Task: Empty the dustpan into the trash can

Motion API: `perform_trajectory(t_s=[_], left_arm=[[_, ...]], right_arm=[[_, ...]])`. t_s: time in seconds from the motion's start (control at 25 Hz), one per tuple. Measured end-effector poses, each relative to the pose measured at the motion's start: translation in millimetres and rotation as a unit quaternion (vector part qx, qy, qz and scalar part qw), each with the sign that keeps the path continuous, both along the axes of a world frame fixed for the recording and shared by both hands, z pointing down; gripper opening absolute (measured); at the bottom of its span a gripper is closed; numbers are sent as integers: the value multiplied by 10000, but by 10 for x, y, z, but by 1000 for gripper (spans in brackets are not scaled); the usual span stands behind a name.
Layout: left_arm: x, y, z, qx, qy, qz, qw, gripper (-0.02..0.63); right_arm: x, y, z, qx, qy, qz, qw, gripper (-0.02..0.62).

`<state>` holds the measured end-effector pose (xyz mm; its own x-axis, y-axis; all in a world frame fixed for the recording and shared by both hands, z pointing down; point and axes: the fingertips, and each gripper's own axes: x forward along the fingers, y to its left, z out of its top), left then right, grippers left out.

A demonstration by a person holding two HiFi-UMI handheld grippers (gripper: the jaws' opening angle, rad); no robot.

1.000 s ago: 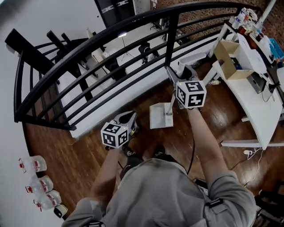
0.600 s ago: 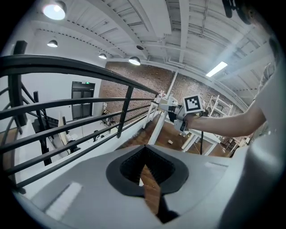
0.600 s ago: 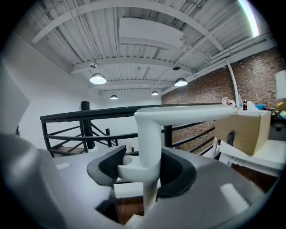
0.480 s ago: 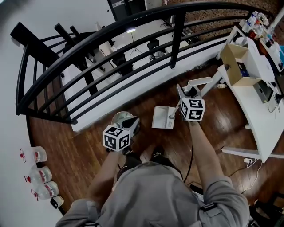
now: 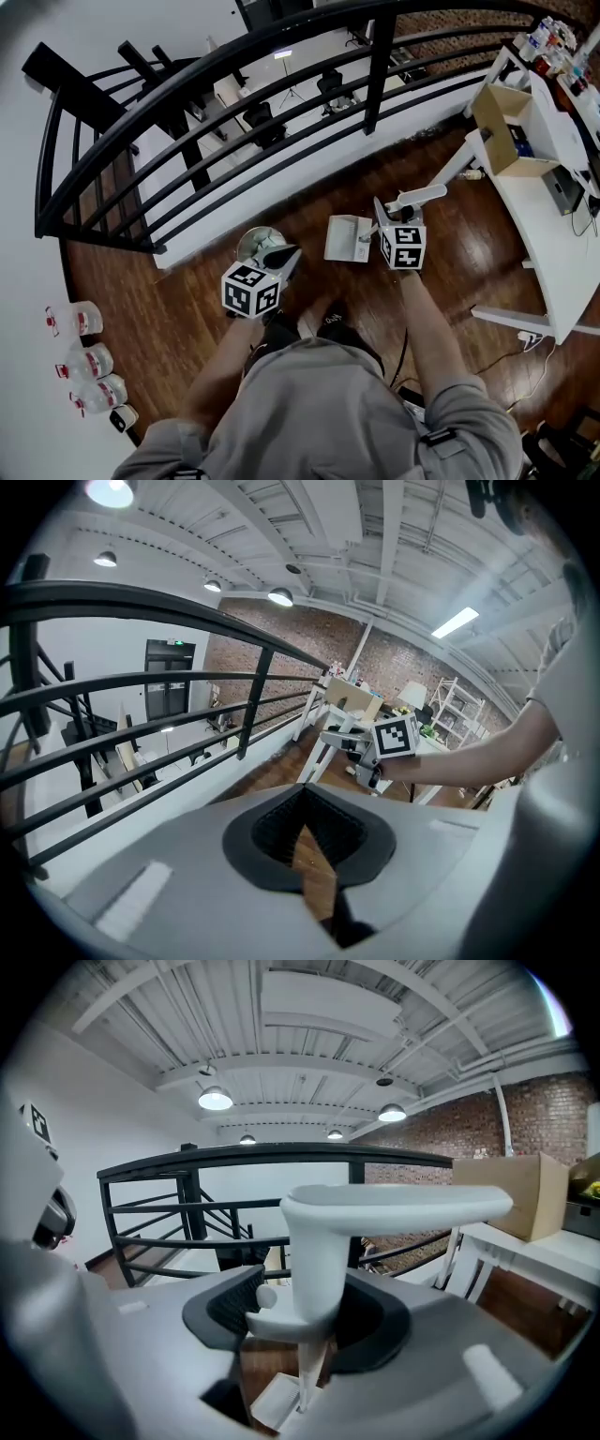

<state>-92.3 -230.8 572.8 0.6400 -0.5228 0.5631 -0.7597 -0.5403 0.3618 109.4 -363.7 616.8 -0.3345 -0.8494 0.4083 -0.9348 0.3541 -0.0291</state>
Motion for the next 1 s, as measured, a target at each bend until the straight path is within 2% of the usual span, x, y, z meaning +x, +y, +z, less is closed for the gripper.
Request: perform_trajectory(t_s=[0.16, 0.36, 0.56, 0.8, 1.0], left_arm=[[25, 24, -16, 16, 10, 19, 10000, 5], [92, 53, -26, 48, -84, 367, 9993, 5], [90, 183, -84, -3, -59, 747, 9972, 5], [81, 225, -127, 92, -14, 1101, 9939, 5], [26, 231, -200, 168, 112, 1294, 9914, 5]], right_arm=[[114, 105, 63, -170, 97, 36, 9998, 201], [361, 216, 173, -401, 42, 488, 9980, 201], [549, 435, 295, -804, 7, 864, 9930, 255], [943, 696, 438, -1317, 84, 1446, 9807, 299], [966, 980, 446, -1681, 50, 1639, 9720, 313]])
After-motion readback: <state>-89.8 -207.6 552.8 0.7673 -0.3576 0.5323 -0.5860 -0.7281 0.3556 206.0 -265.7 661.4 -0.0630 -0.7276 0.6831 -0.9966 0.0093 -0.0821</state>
